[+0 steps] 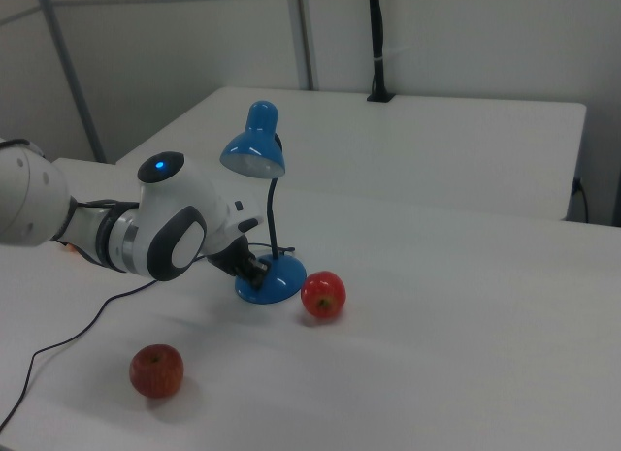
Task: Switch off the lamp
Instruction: 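Lift the gripper up off the lamp base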
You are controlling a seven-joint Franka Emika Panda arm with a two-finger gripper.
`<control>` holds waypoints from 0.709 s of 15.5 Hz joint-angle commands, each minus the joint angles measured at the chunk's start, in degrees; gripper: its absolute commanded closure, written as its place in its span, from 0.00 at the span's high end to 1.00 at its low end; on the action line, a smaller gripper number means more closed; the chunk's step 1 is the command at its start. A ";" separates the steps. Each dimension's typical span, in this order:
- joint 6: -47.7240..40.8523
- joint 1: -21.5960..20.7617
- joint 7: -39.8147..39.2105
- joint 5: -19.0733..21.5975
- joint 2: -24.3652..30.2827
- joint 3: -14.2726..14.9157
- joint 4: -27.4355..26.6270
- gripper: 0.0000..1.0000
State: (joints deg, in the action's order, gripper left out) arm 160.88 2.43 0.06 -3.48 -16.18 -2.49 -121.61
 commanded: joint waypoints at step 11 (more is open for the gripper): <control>-40.24 -0.85 -1.02 -0.39 13.54 -0.41 8.03 0.00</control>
State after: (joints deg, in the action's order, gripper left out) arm 133.00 2.08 0.06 -3.49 -5.45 -2.71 -119.10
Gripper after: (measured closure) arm 0.991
